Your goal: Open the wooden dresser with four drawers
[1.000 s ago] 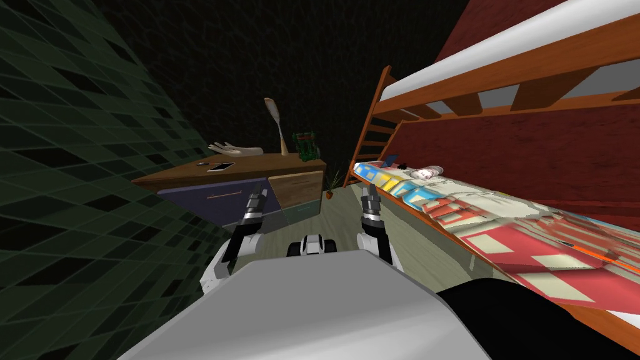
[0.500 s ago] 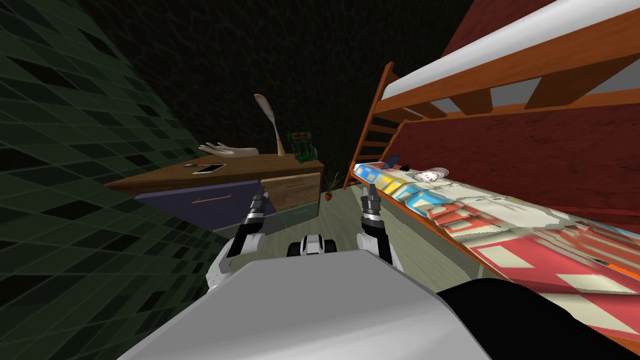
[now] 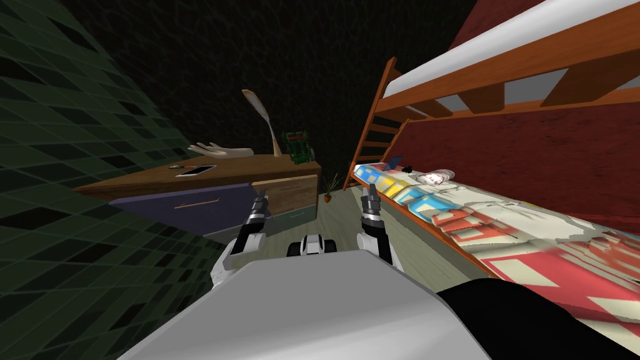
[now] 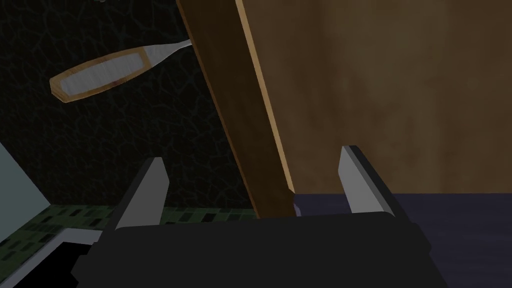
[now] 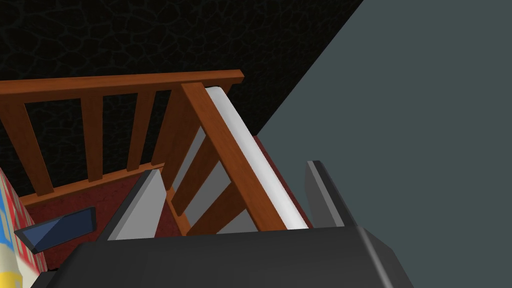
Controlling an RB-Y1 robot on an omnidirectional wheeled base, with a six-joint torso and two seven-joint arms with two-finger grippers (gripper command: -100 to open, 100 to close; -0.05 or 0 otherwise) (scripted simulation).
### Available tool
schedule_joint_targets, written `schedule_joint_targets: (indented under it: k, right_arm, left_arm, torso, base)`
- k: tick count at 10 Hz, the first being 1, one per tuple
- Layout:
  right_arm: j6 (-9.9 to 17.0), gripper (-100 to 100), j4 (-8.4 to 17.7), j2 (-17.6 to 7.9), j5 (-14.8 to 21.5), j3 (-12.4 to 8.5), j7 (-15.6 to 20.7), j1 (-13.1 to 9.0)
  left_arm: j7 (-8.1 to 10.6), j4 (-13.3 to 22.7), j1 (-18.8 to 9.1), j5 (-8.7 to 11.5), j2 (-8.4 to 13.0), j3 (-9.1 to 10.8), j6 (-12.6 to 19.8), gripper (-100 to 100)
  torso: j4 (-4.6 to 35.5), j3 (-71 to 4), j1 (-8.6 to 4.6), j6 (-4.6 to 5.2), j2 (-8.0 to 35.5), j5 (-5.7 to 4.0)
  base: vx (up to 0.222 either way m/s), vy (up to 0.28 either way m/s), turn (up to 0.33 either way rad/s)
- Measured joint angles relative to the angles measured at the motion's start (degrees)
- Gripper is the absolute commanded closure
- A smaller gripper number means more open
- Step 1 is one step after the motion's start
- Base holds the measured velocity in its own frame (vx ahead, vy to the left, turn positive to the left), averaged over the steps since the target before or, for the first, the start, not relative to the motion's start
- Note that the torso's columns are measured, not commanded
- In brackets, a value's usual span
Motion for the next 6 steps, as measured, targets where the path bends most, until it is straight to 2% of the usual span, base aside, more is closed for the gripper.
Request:
schedule_joint_targets:
  k: [4,6]
  right_arm:
    - [0.00,0,0.00,0.00,0.00,0.00,0.00,0.00]
    - [0.00,0,0.00,0.00,0.00,0.00,0.00,-0.01]
  left_arm:
    - [-0.36,4.85,-1.52,-0.25,-3.57,0.68,0.27,-100]
    - [-0.47,6.36,-1.99,-0.35,-6.56,0.94,0.64,-100]
  torso:
    - [0.01,0.03,0.05,-0.01,0.05,0.01]
    - [0.03,0.08,0.08,0.00,0.13,0.02]
  base:
    - [0.086,-0.076,0.020]
    - [0.051,-0.058,0.012]
